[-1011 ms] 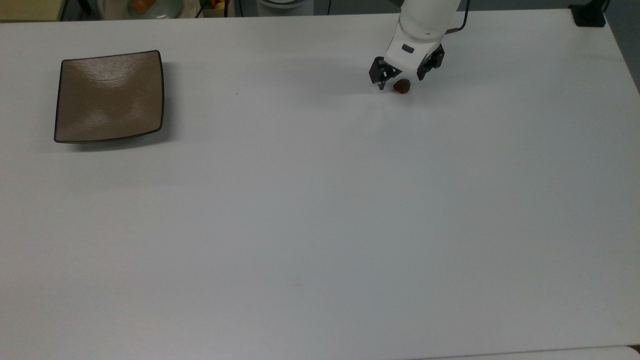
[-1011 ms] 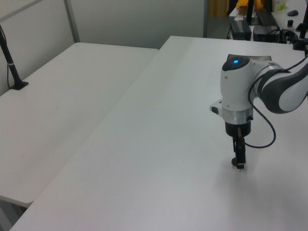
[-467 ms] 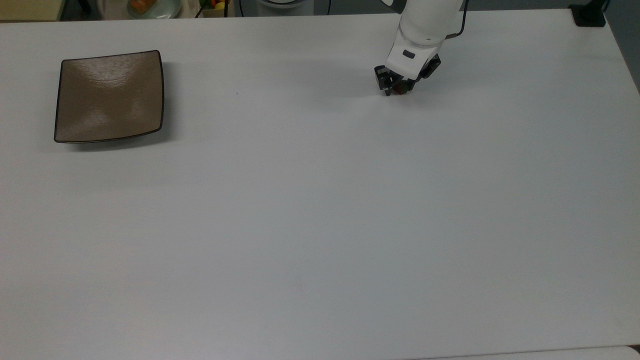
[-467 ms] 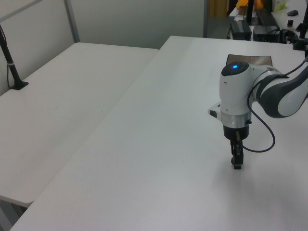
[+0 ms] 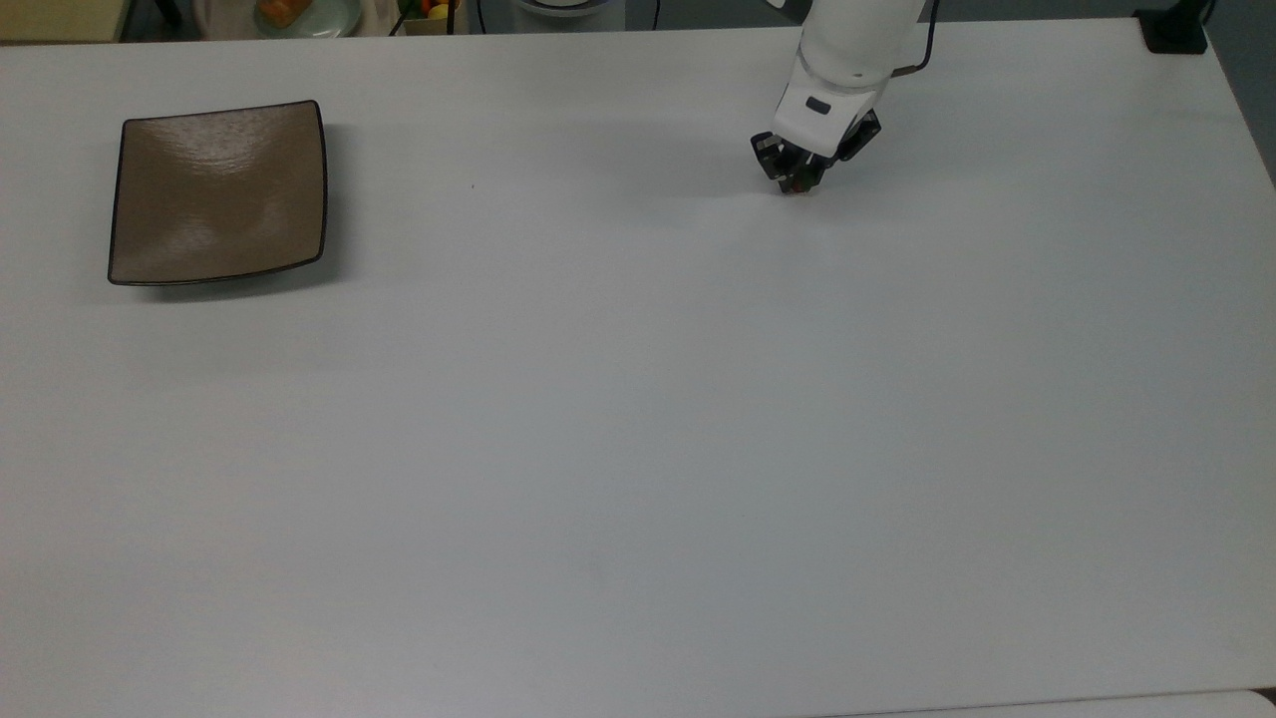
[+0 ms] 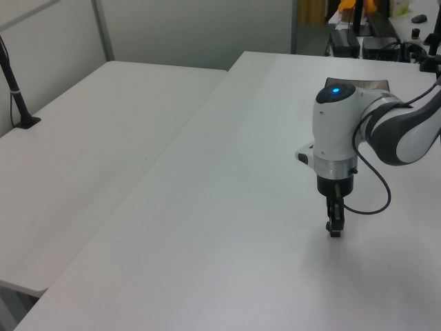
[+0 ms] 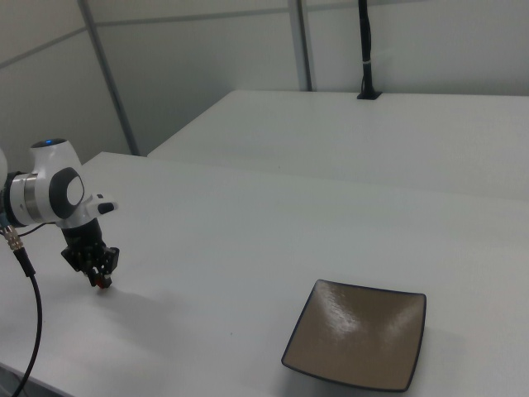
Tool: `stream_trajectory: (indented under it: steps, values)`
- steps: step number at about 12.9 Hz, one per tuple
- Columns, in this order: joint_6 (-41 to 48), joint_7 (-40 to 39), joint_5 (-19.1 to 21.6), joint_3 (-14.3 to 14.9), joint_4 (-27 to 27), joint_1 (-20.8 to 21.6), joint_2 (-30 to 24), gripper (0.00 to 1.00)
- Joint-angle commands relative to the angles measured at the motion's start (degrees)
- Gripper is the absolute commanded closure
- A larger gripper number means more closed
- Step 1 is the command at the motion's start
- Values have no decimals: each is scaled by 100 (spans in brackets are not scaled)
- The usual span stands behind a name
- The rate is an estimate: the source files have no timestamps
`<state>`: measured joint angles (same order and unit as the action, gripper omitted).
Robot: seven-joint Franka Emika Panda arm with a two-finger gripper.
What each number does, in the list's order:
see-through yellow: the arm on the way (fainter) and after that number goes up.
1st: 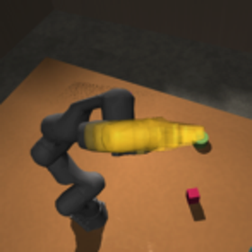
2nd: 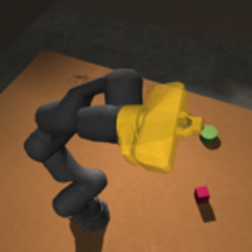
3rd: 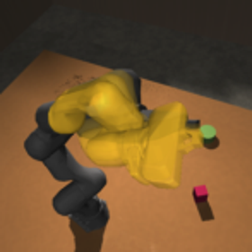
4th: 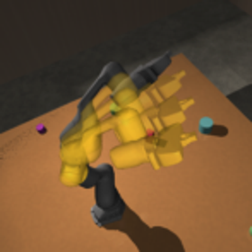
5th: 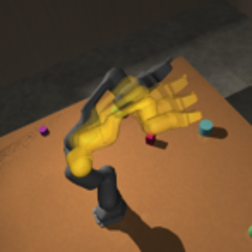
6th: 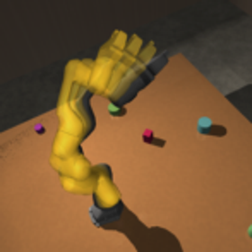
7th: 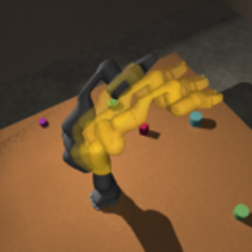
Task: Strawberries on a ceramic plate
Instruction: 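Close the gripper on the red strawberry and lift it, then carry the strawberry over the brown ceramic plate and lower it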
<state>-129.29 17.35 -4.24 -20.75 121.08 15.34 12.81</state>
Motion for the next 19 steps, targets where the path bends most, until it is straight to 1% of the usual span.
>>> stream_trajectory:
  steps: [1, 3, 4, 5, 6, 7, 8, 10, 13, 15, 18, 19]
  values:
    - [507, 85, 29, 63, -285, -57, -287, 93]
    - [860, 85, 73, 124, -593, -119, -428, 93]
    - [1079, 85, 134, 150, -751, -154, -481, 93]
    - [1438, 41, 265, 246, -1023, -198, -603, 93]
    - [1633, 6, 327, 395, -1191, -207, -657, 93]
    - [2026, -38, 441, 614, -1540, -207, -709, 93]
    - [2317, -108, 546, 747, -1761, -207, -736, 93]
    - [2793, -345, 670, 1054, -2070, -207, -911, 93]
    - [3128, -924, 767, 1477, -2098, -207, -1289, 93]
    - [3339, -1293, 776, 1662, -2098, -251, -1447, 93]
    - [3463, -2005, 767, 1793, -2098, -549, -1580, 93]
    - [3463, -2303, 767, 1960, -2098, -628, -1589, 93]
